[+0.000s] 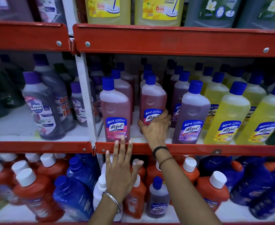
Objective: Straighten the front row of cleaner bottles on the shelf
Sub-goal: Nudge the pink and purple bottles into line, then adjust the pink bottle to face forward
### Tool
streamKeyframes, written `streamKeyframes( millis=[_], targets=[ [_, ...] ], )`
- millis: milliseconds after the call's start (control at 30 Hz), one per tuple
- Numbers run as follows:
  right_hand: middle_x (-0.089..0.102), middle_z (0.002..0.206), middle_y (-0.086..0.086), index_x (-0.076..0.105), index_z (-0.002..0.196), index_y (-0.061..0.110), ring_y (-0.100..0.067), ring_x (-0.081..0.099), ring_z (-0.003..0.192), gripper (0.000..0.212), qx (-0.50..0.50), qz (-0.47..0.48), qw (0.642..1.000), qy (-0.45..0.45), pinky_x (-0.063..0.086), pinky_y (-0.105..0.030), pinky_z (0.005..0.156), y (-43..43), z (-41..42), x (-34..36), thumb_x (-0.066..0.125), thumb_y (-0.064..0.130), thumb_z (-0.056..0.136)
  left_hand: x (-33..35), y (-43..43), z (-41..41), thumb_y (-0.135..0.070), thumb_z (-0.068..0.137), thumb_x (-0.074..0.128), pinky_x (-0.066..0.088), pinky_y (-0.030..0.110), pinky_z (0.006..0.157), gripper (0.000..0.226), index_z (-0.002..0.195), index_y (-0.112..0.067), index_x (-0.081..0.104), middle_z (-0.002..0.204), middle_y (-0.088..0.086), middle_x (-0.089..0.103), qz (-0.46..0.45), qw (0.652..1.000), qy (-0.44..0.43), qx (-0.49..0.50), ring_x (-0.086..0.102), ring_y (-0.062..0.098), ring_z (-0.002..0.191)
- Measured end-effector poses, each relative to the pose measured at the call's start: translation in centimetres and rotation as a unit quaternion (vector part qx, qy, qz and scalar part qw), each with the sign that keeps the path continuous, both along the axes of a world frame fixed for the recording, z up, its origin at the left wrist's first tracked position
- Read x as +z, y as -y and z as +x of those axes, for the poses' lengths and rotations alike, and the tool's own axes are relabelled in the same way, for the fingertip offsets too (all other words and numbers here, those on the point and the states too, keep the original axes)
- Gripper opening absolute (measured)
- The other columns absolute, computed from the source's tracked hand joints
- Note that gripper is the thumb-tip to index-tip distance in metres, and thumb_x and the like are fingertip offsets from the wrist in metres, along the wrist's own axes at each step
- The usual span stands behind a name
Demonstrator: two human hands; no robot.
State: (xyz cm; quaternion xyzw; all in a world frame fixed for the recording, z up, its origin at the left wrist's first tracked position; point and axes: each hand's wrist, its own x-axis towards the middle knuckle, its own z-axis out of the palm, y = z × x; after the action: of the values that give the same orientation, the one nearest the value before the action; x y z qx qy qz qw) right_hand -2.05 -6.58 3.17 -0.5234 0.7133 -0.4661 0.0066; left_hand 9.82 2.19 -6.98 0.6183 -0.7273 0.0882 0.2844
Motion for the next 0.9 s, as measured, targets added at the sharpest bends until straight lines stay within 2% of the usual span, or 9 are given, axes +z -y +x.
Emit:
streamKeyframes(
  millis=[233, 400, 533, 633, 700, 733, 800, 833, 900],
  targets=[
    [0.049, 0.122, -0.026, 0.03, 0.13, -0.008, -0.04, 0.049, 0.111, 0.106, -0.007, 0.001, 0.999, -0.035, 0.042, -0.043, 0.095, -1.8, -0.1, -0.2, 0.077, 0.052, 0.058, 0.1, -0.2, 0.1, -0.063, 0.097, 0.015, -0.007, 0.042, 0.116, 0.068, 0.151, -0.022, 0.014, 0.158, 0.007, 0.019, 0.004, 1.0, 0.001, 0.002, 0.016, 0.025, 0.145],
    [0.047, 0.127, -0.024, 0.027, 0.133, -0.006, -0.038, 0.047, 0.116, 0.105, -0.012, 0.009, 0.999, -0.051, 0.039, -0.04, 0.1, -3.9, -0.1, -0.3, 0.075, 0.055, 0.062, 0.2, -0.3, 0.1, -0.064, 0.096, 0.015, -0.009, 0.042, 0.116, 0.069, 0.152, -0.026, 0.005, 0.161, 0.005, 0.013, 0.009, 1.0, 0.01, 0.003, 0.011, 0.024, 0.147],
    [0.044, 0.13, -0.024, 0.023, 0.136, -0.006, -0.037, 0.045, 0.119, 0.106, -0.001, 0.015, 0.999, -0.052, 0.038, -0.039, 0.101, -4.9, -0.1, -0.2, 0.073, 0.056, 0.065, 0.4, -0.4, 0.1, -0.065, 0.096, 0.016, -0.01, 0.044, 0.115, 0.069, 0.152, -0.026, 0.005, 0.16, 0.007, 0.014, 0.023, 1.0, 0.014, 0.005, 0.009, 0.023, 0.147],
    [0.043, 0.132, -0.023, 0.022, 0.137, -0.004, -0.036, 0.043, 0.121, 0.106, 0.003, 0.019, 0.998, -0.055, 0.039, -0.038, 0.101, -5.4, -0.1, -0.4, 0.071, 0.058, 0.066, 0.6, -0.6, 0.1, -0.067, 0.096, 0.011, -0.02, 0.042, 0.114, 0.069, 0.153, -0.028, 0.002, 0.161, 0.004, 0.007, 0.036, 0.999, 0.007, -0.003, -0.002, 0.019, 0.149],
    [0.044, 0.131, -0.023, 0.023, 0.137, -0.004, -0.036, 0.043, 0.121, 0.106, 0.004, 0.015, 0.998, -0.057, 0.039, -0.039, 0.101, -5.7, -0.1, -0.5, 0.071, 0.058, 0.066, 0.9, -1.0, -0.1, -0.067, 0.095, 0.008, -0.032, 0.038, 0.109, 0.068, 0.152, -0.03, 0.002, 0.162, -0.002, 0.0, 0.014, 0.999, -0.029, -0.016, -0.013, 0.009, 0.148],
    [0.045, 0.13, -0.023, 0.023, 0.136, -0.004, -0.036, 0.044, 0.121, 0.106, 0.006, 0.013, 0.998, -0.054, 0.039, -0.039, 0.101, -5.7, -0.1, -0.6, 0.071, 0.058, 0.066, 1.1, -1.3, -0.3, -0.065, 0.095, 0.01, -0.034, 0.035, 0.108, 0.068, 0.152, -0.027, 0.009, 0.162, -0.004, 0.001, 0.001, 0.998, -0.062, -0.029, -0.013, 0.005, 0.147],
    [0.045, 0.13, -0.023, 0.024, 0.136, -0.004, -0.037, 0.044, 0.121, 0.106, 0.016, 0.014, 0.999, -0.045, 0.04, -0.04, 0.101, -5.9, -0.2, -0.7, 0.072, 0.058, 0.065, 1.9, -1.8, -0.8, -0.059, 0.096, 0.019, -0.026, 0.032, 0.113, 0.064, 0.147, -0.022, 0.03, 0.161, -0.007, 0.012, -0.032, 0.987, -0.142, -0.069, -0.002, -0.001, 0.146],
    [0.045, 0.129, -0.023, 0.024, 0.135, -0.004, -0.037, 0.044, 0.121, 0.105, 0.021, 0.013, 0.999, -0.042, 0.04, -0.041, 0.1, -5.9, -0.3, -0.7, 0.072, 0.058, 0.065, 2.5, -1.9, -1.1, -0.056, 0.096, 0.024, -0.015, 0.032, 0.117, 0.06, 0.144, -0.022, 0.037, 0.159, -0.01, 0.018, -0.043, 0.977, -0.189, -0.094, 0.004, -0.003, 0.146],
    [0.045, 0.126, -0.022, 0.027, 0.133, -0.002, -0.037, 0.045, 0.119, 0.102, 0.038, 0.006, 0.999, -0.034, 0.042, -0.041, 0.097, -6.0, -0.9, -1.0, 0.072, 0.059, 0.066, 3.9, -2.0, -1.7, -0.052, 0.095, 0.031, 0.008, 0.026, 0.119, 0.055, 0.142, -0.024, 0.038, 0.157, -0.014, 0.023, -0.038, 0.943, -0.293, -0.154, 0.013, -0.004, 0.144]
  ],
)
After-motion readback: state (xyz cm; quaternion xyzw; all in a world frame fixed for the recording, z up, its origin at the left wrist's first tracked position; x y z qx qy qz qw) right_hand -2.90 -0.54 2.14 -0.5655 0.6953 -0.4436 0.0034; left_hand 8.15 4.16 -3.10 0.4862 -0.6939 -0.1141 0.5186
